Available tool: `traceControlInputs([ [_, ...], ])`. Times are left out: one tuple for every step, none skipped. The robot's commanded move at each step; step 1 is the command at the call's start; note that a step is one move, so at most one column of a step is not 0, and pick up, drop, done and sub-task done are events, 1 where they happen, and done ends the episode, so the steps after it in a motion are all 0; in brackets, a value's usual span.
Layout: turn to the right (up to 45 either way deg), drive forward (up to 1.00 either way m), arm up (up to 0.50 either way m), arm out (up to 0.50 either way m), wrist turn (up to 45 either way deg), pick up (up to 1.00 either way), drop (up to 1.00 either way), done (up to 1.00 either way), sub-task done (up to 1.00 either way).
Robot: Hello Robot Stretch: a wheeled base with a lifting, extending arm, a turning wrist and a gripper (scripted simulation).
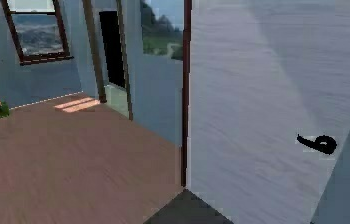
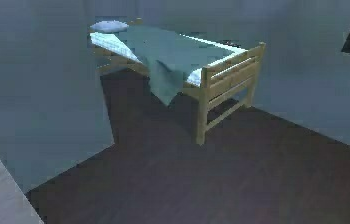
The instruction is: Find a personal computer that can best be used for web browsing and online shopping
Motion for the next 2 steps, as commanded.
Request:
traceControlInputs([
  [-45.0,0.0,0.0,0.0,0.0,0.0,0.0,0.0,0.0],
  [-3.0,0.0,0.0,0.0,0.0,0.0,0.0,0.0,0.0],
])
